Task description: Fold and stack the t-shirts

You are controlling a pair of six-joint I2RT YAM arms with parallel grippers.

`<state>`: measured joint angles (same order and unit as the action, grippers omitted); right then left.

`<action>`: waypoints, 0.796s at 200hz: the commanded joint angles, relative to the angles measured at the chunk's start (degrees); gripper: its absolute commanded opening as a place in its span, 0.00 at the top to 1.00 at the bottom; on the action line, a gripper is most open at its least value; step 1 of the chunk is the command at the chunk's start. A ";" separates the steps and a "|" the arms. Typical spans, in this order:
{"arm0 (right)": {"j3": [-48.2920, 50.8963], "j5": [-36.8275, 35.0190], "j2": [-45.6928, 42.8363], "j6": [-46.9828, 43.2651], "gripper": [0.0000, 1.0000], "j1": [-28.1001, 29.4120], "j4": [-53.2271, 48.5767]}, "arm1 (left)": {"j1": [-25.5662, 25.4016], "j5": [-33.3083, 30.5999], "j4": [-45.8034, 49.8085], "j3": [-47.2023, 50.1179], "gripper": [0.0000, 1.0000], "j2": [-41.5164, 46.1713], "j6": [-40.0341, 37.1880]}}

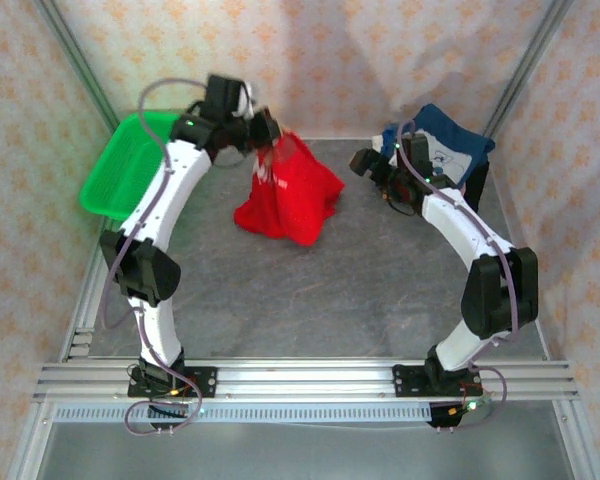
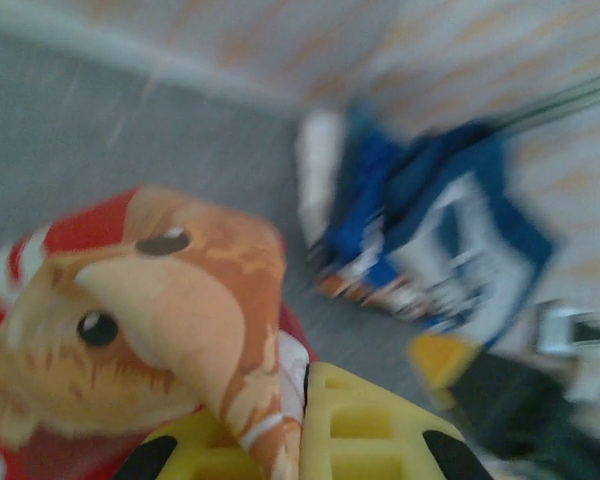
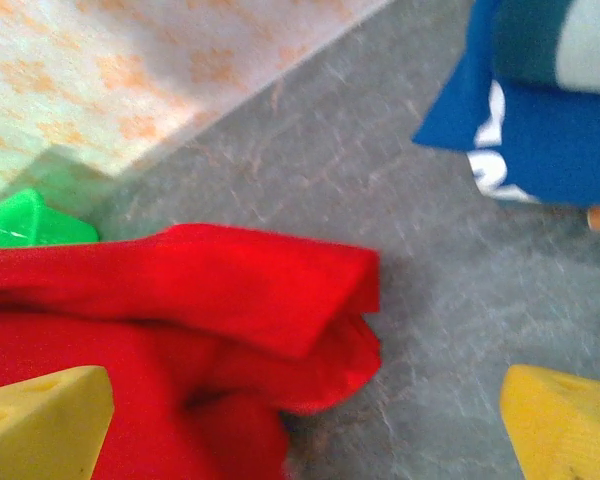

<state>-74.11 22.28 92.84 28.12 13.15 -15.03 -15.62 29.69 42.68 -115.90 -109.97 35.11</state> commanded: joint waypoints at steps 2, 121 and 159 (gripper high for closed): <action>1.52 -0.42 -0.08 0.35 0.01 0.11 -1.02 | 0.70 -5.39 -1.93 9.51 1.00 3.20 1.23; -11.95 4.02 20.86 -1.35 0.10 2.23 -7.49 | -1.49 -4.37 2.01 25.43 0.11 11.23 2.35; -16.75 7.46 28.28 3.05 0.24 1.80 -3.25 | -5.91 -4.91 -1.42 40.19 0.16 18.51 9.13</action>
<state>-87.79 27.55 116.88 28.29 15.31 -20.47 -20.10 24.62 42.37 -83.18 -94.87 39.05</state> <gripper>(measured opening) 0.817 0.851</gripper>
